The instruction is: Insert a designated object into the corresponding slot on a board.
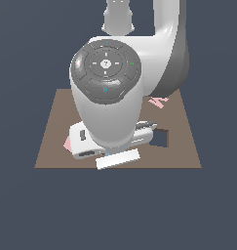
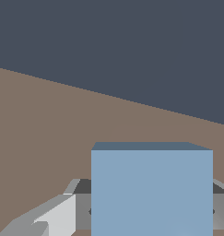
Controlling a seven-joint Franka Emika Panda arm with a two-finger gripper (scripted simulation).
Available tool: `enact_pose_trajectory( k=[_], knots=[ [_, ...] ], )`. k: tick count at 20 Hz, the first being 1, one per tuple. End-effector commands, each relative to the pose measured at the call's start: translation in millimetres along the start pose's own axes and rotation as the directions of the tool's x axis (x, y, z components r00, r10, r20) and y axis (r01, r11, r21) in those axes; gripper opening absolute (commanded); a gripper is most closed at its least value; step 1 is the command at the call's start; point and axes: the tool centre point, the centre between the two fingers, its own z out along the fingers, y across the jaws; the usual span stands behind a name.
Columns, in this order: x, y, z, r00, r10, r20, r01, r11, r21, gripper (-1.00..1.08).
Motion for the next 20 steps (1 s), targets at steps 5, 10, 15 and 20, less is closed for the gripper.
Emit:
enact_pose_trajectory(
  k=[5, 10, 15, 20],
  knots=[
    [-0.9, -0.5, -0.1, 1.000, 0.011, 0.000, -0.011, 1.000, 0.000, -1.00],
    [-4.5, -2.5, -0.3, 0.998, 0.057, 0.000, -0.057, 0.998, 0.000, -1.00],
    [-10.7, -6.6, -0.6, 0.990, 0.138, 0.000, -0.138, 0.990, 0.000, -1.00],
    [-18.8, -13.2, -1.1, 0.968, 0.251, 0.000, -0.251, 0.968, 0.000, -1.00]
  ],
)
